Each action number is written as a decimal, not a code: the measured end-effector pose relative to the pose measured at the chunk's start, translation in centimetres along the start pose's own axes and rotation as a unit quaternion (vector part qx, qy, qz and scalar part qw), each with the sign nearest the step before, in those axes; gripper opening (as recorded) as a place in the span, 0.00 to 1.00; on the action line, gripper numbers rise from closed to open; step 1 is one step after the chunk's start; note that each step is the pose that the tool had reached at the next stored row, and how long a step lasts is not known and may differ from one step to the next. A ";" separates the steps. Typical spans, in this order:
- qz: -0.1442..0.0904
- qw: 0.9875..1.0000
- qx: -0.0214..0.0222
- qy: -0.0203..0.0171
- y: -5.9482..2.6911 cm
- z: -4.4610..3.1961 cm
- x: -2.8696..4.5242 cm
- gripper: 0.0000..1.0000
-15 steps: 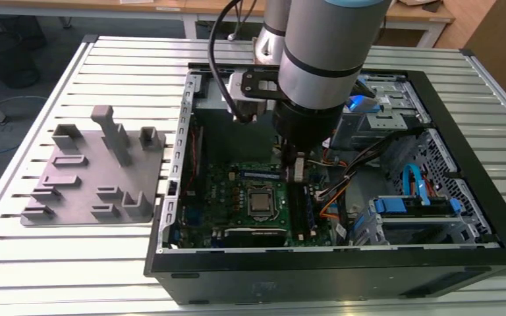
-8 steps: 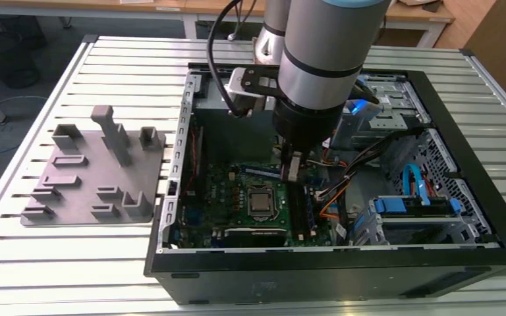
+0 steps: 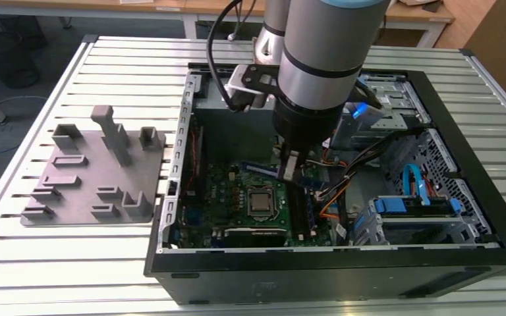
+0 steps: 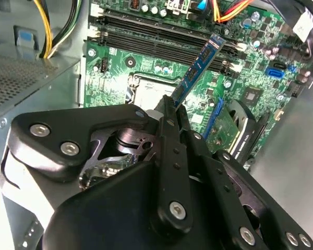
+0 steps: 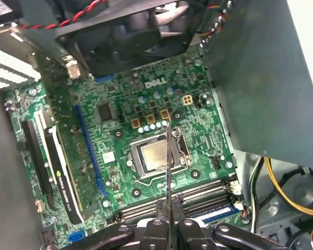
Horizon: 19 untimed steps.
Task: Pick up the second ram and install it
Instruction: 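Insert the second ram into the second slot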
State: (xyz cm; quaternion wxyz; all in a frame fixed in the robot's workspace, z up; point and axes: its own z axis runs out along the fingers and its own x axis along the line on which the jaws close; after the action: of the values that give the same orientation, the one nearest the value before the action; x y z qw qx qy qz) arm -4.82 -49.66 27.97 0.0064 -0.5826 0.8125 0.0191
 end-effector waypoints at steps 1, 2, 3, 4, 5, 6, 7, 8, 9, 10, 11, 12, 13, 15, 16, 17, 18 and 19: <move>0.006 1.000 0.000 0.000 0.00 0.00 0.00 0.14; 0.012 1.000 0.000 0.000 0.00 0.00 0.00 0.14; 0.017 1.000 0.001 0.000 0.00 0.01 0.00 0.14; 0.024 1.000 0.001 -0.001 0.00 0.01 0.00 0.14; 0.029 1.000 0.001 -0.001 0.00 0.01 0.00 0.14; 0.035 0.999 0.001 -0.001 0.00 0.01 0.00 0.14; 0.040 0.999 0.001 -0.001 0.00 0.02 0.00 0.14; 0.046 0.999 0.001 -0.001 0.00 0.02 0.00 0.14; 0.051 0.999 0.002 -0.001 0.00 0.02 0.00 0.14; 0.056 0.998 0.002 -0.001 0.00 0.02 0.00 0.14; 0.062 0.998 0.002 -0.001 0.00 0.02 0.00 0.14; 0.067 0.998 0.002 -0.002 0.00 0.02 0.00 0.14; 0.072 0.997 0.002 -0.002 0.00 0.02 0.00 0.14; 0.083 0.997 0.003 -0.002 0.00 0.02 0.00 0.14; 0.088 0.996 0.003 -0.002 0.00 0.03 0.00 0.14; 0.093 0.996 0.003 -0.002 0.00 0.03 0.00 0.14; 0.099 0.995 0.003 -0.002 0.00 0.03 0.00 0.14; 0.104 0.995 0.003 -0.002 0.00 0.03 0.00 0.14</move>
State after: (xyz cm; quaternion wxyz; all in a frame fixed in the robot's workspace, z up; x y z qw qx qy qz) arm -4.82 -49.66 27.94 0.0083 -0.4948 0.8688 0.0183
